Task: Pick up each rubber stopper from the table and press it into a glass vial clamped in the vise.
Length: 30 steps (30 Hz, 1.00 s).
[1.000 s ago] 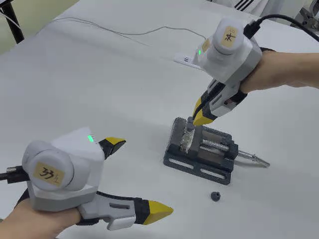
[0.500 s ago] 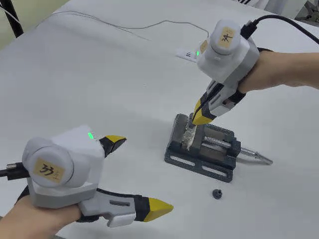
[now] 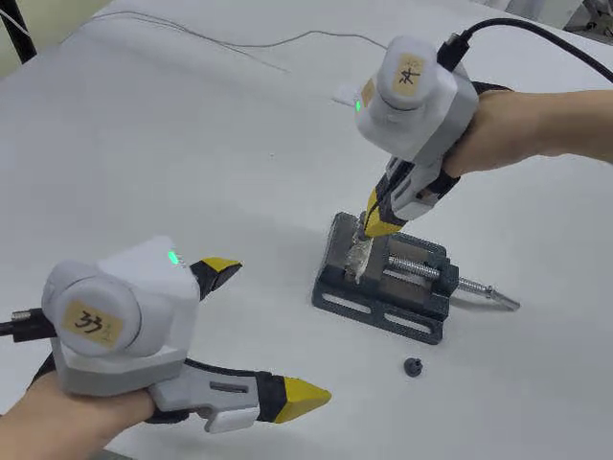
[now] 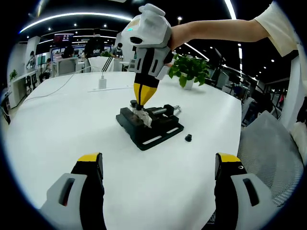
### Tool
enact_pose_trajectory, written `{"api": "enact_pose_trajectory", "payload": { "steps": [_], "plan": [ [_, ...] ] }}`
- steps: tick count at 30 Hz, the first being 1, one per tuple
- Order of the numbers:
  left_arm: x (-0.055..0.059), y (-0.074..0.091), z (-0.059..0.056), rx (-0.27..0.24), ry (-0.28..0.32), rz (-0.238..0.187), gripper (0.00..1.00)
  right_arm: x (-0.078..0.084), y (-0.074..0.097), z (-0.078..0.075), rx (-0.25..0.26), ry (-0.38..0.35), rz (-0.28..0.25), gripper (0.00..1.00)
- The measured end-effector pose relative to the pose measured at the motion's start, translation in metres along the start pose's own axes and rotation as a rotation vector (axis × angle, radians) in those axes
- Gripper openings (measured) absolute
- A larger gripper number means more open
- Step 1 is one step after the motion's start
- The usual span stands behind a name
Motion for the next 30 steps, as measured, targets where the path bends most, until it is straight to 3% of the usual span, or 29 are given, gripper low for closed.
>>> {"api": "enact_pose_trajectory", "payload": {
  "steps": [14,20,22,25,30],
  "plan": [
    [-0.001,-0.008,-0.002,0.015,0.009,0.002,0.96,-0.003,-0.002,-0.005,-0.048,-0.036,0.03,0.0],
    [-0.001,-0.011,-0.003,0.021,0.011,0.007,0.96,-0.004,-0.004,-0.007,-0.079,-0.093,0.03,0.0],
    [-0.001,-0.011,-0.003,0.022,0.012,0.007,0.96,-0.005,-0.005,-0.01,-0.084,-0.075,0.033,0.0],
    [0.0,-0.012,-0.004,0.024,0.012,0.013,0.96,-0.003,-0.004,-0.009,-0.104,-0.132,0.014,0.0],
    [0.0,-0.014,-0.004,0.024,0.016,0.018,0.96,-0.003,-0.004,-0.011,-0.115,-0.122,0.036,0.0]
  ]
}}
Point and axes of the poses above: the centre of the closed fingertips' face, and the gripper's own axes: y roughly backward along the fingers, z roughly to its left, x roughly out of its underside, the point moved 3 cm from there along y, roughly backward along the fingers, and after that the axes turned 8 degrees about y, right-handed, at the moved point
